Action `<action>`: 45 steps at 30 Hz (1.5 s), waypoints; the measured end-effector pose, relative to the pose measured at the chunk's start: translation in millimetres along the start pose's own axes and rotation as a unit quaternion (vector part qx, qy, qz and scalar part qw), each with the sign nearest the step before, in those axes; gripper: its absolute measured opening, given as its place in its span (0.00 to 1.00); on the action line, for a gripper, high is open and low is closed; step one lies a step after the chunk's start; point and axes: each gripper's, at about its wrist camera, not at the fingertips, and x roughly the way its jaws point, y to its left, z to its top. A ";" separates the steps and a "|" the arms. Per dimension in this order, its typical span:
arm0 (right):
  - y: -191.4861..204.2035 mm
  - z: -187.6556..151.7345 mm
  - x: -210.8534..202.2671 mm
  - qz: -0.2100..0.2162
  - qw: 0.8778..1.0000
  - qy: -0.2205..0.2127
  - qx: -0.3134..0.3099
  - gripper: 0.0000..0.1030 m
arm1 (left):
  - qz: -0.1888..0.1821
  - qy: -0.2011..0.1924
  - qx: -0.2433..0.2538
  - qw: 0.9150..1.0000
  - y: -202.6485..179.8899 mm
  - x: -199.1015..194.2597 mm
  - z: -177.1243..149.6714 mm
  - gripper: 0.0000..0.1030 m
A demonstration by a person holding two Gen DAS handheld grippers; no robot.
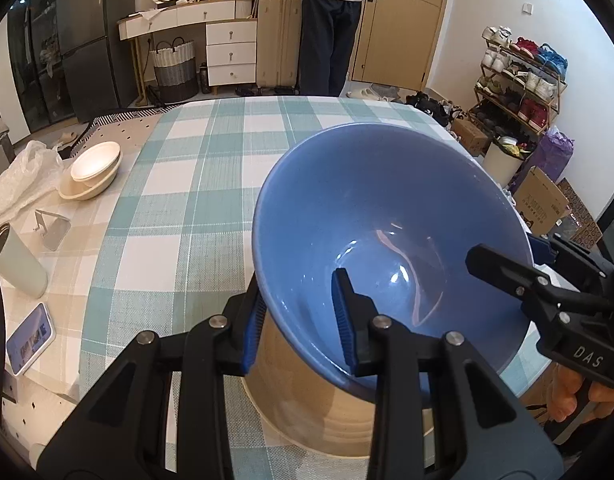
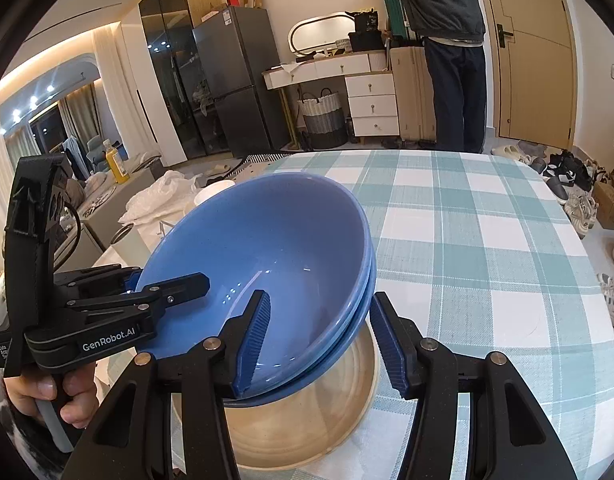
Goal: Organize plates and bowls
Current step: 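Lift and carry the bowl stack with both tools over the cream plates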
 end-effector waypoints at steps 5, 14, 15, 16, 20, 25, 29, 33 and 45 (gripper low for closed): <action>-1.4 -5.2 9.2 0.002 1.000 0.006 -0.004 0.52 | 0.003 0.006 -0.002 1.000 5.1 15.9 -5.7 0.28; -3.4 -7.6 14.2 0.002 1.000 0.010 -0.003 0.52 | 0.003 0.004 -0.004 1.000 9.4 24.0 -7.8 0.28; -3.8 -7.3 14.6 0.003 1.000 0.010 -0.002 0.52 | 0.004 0.004 -0.002 1.000 9.0 22.9 -7.8 0.28; -4.0 -7.2 15.3 0.003 1.000 0.010 -0.001 0.52 | 0.004 0.004 -0.003 1.000 10.1 23.8 -7.5 0.28; -2.0 -6.3 18.5 0.006 1.000 0.013 -0.001 0.52 | 0.008 0.003 -0.004 1.000 14.2 23.3 -6.3 0.28; -0.2 -5.1 24.8 0.011 1.000 0.015 0.001 0.52 | 0.007 0.003 -0.006 1.000 18.6 21.9 -3.8 0.28; -1.8 -5.4 26.1 0.015 1.000 0.019 0.006 0.52 | 0.006 0.001 -0.008 1.000 18.6 19.2 -2.9 0.28; -4.5 -4.8 24.7 0.021 0.999 0.023 0.016 0.52 | 0.007 0.005 -0.007 1.000 17.7 17.6 -3.2 0.28; -2.8 -2.7 24.7 0.022 0.999 0.027 0.021 0.52 | 0.016 0.011 -0.004 1.000 13.8 9.3 -6.2 0.29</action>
